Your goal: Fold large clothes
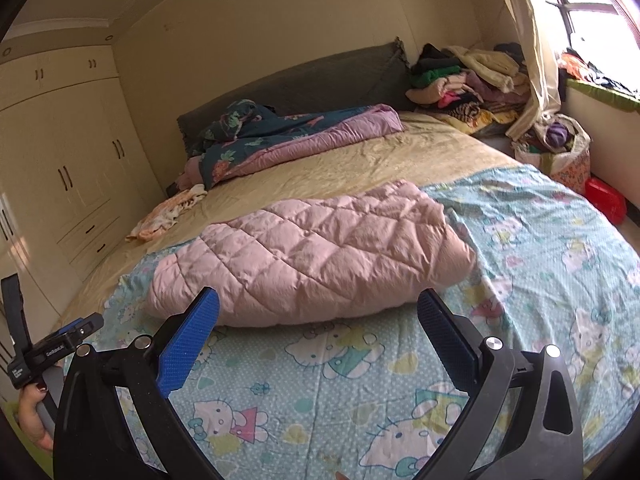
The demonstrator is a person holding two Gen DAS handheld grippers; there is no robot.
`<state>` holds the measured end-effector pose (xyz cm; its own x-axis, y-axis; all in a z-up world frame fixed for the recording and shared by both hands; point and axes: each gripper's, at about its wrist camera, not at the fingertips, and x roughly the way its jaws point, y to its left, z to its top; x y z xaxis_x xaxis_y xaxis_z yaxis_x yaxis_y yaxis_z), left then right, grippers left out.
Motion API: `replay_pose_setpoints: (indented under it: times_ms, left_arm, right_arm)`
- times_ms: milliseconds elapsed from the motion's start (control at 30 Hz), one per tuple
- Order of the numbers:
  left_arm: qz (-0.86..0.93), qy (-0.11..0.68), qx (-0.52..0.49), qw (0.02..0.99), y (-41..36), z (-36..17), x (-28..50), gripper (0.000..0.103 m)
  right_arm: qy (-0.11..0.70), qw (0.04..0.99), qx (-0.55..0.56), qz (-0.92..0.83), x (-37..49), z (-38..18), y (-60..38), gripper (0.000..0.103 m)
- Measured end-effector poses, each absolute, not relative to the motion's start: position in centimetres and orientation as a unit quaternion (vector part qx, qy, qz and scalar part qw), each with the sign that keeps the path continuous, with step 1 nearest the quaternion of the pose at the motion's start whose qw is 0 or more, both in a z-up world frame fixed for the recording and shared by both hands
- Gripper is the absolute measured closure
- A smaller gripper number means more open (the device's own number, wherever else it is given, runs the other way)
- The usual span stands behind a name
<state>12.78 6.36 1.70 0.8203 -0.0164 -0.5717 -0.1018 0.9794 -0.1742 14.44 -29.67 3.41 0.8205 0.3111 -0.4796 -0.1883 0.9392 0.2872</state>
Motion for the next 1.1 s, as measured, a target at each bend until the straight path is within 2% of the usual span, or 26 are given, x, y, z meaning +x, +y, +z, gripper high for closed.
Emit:
replay_pose_setpoints:
  times_ms: [733, 967, 1100]
  left_arm:
    - [0.040, 0.375, -0.111, 0.919, 6.0, -4.3, 17.2, 0.009]
    - [0.048, 0.390, -0.156, 0.906, 7.3, -5.5, 19.8, 0.009]
    - [0.050, 0.396, -0.215, 0.891, 9.0, -6.1, 21.5, 0.009]
  right_arm:
    - [0.358, 0.913, 0.194, 0.039, 19.6, -4.0, -33.8, 0.004]
    - [0.379, 0.895, 0.232, 0.035, 23.3, -5.4, -34.3, 0.004]
    - [0.376, 0.895, 0.238, 0.034, 25.1, -5.5, -34.1, 0.004]
